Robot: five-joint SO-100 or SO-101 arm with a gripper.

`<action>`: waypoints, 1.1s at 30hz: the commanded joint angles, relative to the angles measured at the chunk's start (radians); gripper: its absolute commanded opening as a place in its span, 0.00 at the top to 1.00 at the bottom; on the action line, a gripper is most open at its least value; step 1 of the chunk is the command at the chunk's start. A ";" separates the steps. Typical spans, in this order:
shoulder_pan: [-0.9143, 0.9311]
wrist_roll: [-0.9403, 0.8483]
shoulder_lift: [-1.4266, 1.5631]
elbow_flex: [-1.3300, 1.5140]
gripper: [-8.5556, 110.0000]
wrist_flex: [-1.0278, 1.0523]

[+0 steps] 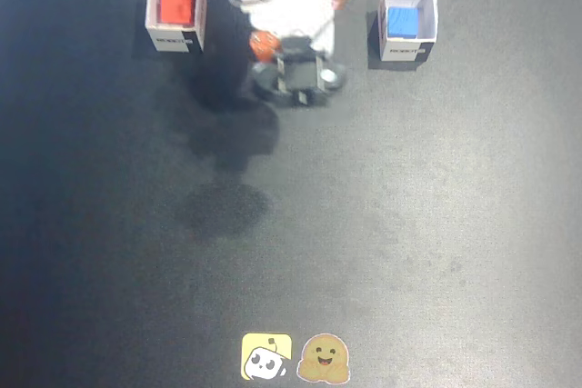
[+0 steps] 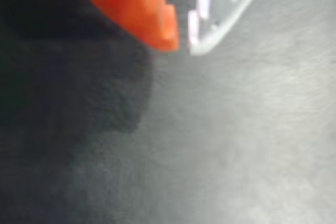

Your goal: Put the red cube in the right box and the blue cube in the left box.

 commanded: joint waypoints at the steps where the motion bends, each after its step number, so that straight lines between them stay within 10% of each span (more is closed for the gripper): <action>1: -0.002 0.029 0.186 0.046 0.93 0.020; 33: -0.032 0.063 0.219 0.227 0.92 -0.069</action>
